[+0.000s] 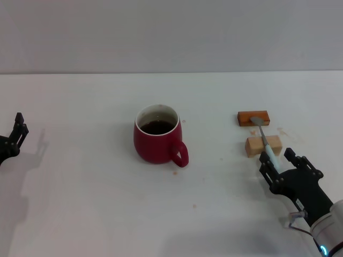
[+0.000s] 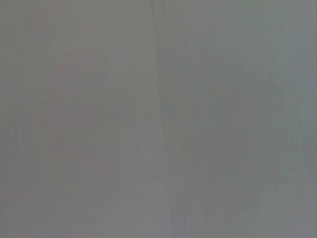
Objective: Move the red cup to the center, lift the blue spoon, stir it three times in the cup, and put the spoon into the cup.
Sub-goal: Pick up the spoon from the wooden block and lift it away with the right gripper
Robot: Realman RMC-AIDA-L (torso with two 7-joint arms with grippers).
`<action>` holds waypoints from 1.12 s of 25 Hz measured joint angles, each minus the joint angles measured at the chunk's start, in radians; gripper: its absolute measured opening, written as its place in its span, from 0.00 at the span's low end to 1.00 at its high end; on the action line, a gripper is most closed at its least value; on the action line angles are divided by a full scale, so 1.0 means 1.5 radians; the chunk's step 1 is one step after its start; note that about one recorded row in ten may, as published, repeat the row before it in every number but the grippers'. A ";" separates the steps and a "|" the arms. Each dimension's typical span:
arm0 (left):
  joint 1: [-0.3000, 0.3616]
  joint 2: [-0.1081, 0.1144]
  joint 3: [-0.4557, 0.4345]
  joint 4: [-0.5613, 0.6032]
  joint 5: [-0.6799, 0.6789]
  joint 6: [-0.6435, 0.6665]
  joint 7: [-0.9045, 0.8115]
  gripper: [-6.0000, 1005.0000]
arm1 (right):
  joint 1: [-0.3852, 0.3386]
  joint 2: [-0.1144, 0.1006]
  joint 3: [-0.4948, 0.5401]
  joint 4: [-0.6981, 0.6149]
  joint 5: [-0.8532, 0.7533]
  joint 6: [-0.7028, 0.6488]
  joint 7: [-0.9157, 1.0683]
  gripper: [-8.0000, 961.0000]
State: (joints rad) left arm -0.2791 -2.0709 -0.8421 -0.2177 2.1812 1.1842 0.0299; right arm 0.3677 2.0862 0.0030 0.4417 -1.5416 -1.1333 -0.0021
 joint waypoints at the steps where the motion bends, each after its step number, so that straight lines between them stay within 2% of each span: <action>1: 0.000 0.000 0.000 0.000 0.000 0.000 0.000 0.84 | 0.001 0.000 0.000 0.000 0.000 0.001 0.000 0.63; 7: 0.000 0.000 0.000 -0.001 0.000 0.000 0.001 0.84 | 0.003 0.001 0.001 0.000 -0.001 0.002 0.000 0.63; 11: -0.001 0.001 0.000 -0.001 0.000 0.000 0.002 0.84 | 0.004 0.001 0.001 0.000 -0.004 0.003 0.000 0.49; 28: -0.001 0.001 0.000 0.003 0.000 0.000 0.001 0.84 | 0.010 0.000 0.001 0.000 -0.004 0.019 0.000 0.40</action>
State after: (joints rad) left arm -0.2807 -2.0693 -0.8422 -0.2137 2.1813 1.1842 0.0317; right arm 0.3824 2.0861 0.0046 0.4417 -1.5472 -1.1041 -0.0014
